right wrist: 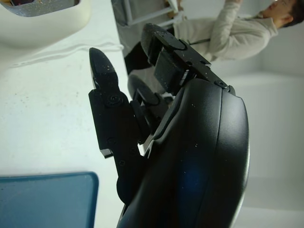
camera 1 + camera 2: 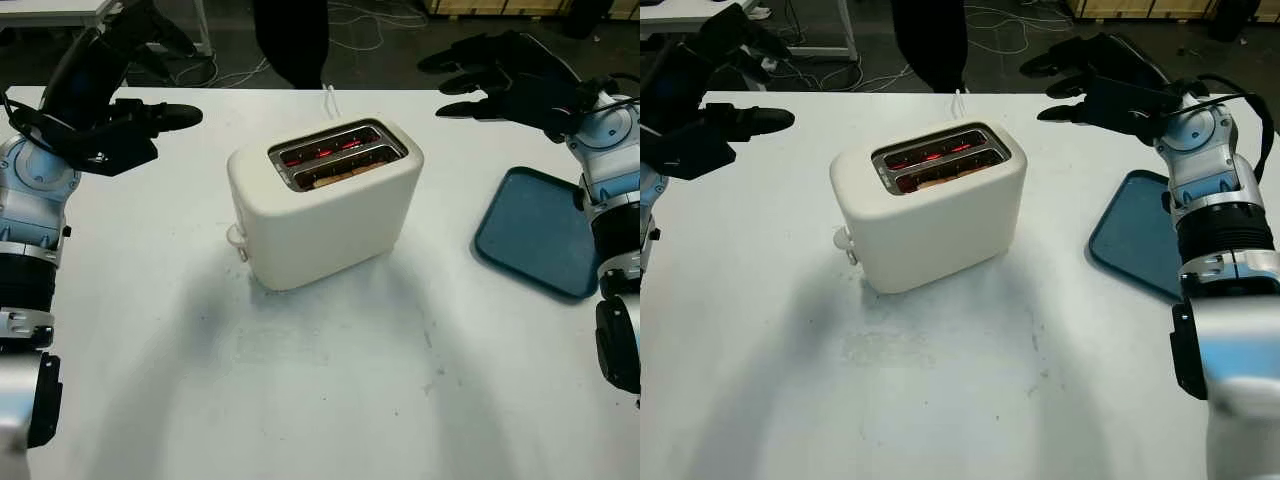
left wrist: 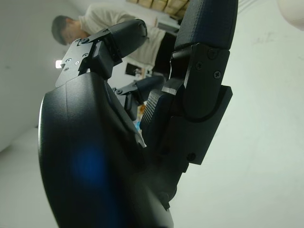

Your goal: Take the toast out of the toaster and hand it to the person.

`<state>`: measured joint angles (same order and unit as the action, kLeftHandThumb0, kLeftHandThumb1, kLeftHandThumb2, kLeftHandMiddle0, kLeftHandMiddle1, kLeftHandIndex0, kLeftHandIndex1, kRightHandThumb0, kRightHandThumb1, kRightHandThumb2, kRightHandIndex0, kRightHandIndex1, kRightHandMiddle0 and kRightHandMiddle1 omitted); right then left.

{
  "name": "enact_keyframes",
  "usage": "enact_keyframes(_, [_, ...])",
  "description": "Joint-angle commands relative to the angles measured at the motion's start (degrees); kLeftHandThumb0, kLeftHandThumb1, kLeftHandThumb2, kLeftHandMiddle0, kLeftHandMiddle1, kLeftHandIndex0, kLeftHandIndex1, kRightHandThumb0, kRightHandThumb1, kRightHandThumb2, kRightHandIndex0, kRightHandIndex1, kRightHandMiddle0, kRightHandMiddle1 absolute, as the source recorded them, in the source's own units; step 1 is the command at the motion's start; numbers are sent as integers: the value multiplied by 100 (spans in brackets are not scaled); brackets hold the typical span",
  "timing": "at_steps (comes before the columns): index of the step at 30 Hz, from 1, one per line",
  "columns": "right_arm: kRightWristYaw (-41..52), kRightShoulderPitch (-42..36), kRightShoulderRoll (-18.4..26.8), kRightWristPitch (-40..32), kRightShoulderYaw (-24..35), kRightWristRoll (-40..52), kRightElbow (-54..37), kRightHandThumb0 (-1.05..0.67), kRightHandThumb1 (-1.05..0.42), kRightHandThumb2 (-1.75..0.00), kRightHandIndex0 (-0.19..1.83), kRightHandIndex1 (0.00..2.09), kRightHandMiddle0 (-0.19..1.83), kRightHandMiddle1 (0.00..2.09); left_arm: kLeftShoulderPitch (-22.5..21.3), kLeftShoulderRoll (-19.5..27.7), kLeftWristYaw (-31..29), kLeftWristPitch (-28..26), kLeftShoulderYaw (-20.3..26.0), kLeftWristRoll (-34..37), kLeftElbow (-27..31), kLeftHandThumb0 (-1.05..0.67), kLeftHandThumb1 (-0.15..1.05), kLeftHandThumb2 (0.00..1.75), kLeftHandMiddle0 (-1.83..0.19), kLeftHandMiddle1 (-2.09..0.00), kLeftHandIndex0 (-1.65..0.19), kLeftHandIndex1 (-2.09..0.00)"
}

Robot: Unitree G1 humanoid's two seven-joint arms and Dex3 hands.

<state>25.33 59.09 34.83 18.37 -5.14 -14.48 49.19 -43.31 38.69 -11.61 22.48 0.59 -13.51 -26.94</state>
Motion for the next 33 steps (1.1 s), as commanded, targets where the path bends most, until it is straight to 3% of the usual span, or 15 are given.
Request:
enact_keyframes(1, [16, -14, 48, -44, 6, 23, -55, -35, -89, 0, 79, 2, 69, 0, 77, -32, -25, -68, 67, 62, 108, -96, 92, 8, -30, -134, -20, -124])
enact_keyframes(33, [65, -182, -36, -12, 159, 296, 12, -36, -89, 0, 77, 0, 69, 0, 531, -57, -109, -592, 240, 142, 852, -84, 90, 0, -38, -123, -28, -109])
